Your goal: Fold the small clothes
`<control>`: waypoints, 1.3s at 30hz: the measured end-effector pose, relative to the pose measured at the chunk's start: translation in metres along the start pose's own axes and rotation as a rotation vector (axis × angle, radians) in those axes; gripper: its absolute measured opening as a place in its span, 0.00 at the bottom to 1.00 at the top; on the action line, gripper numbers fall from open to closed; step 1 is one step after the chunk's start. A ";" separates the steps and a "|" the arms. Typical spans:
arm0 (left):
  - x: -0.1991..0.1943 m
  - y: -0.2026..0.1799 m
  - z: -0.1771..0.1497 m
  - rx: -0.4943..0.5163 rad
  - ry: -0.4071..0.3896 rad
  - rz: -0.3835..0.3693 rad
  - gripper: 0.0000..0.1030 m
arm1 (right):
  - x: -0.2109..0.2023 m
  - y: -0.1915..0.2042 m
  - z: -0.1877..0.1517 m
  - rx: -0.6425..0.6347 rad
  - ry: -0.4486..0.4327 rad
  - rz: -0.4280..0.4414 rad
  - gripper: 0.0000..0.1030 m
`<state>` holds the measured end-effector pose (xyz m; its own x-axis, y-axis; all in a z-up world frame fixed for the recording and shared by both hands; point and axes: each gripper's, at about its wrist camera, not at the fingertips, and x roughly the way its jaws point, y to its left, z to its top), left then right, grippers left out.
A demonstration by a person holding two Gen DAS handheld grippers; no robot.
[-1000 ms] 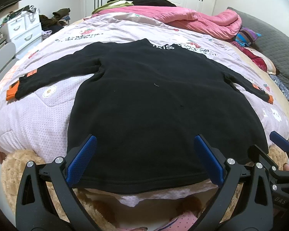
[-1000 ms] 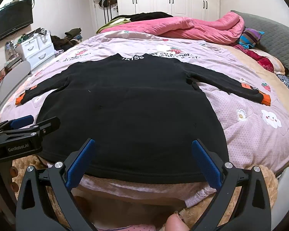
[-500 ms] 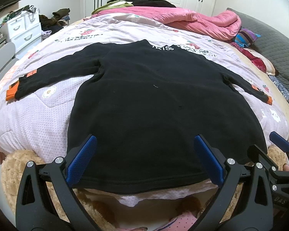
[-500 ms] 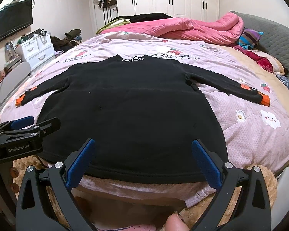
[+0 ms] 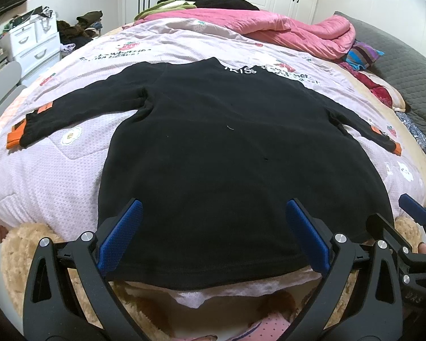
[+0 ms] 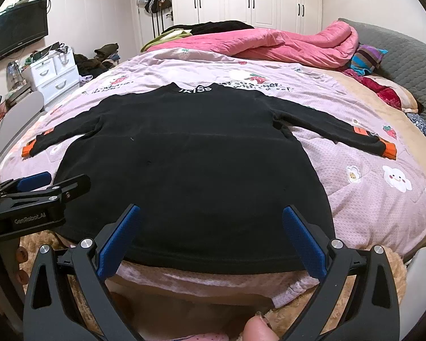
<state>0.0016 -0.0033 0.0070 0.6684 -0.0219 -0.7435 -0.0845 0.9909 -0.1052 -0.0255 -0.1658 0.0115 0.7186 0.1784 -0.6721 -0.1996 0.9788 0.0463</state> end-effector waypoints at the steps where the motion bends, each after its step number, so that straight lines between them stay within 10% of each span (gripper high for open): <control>1: 0.001 0.000 0.000 0.000 0.001 0.000 0.92 | 0.001 0.000 0.000 -0.001 0.002 0.001 0.96; 39: 0.036 -0.001 0.069 -0.003 -0.016 0.007 0.92 | 0.032 -0.029 0.077 0.074 -0.035 -0.035 0.96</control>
<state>0.0765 0.0043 0.0263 0.6792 -0.0130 -0.7338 -0.0916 0.9905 -0.1024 0.0545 -0.1803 0.0450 0.7471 0.1463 -0.6484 -0.1252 0.9890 0.0788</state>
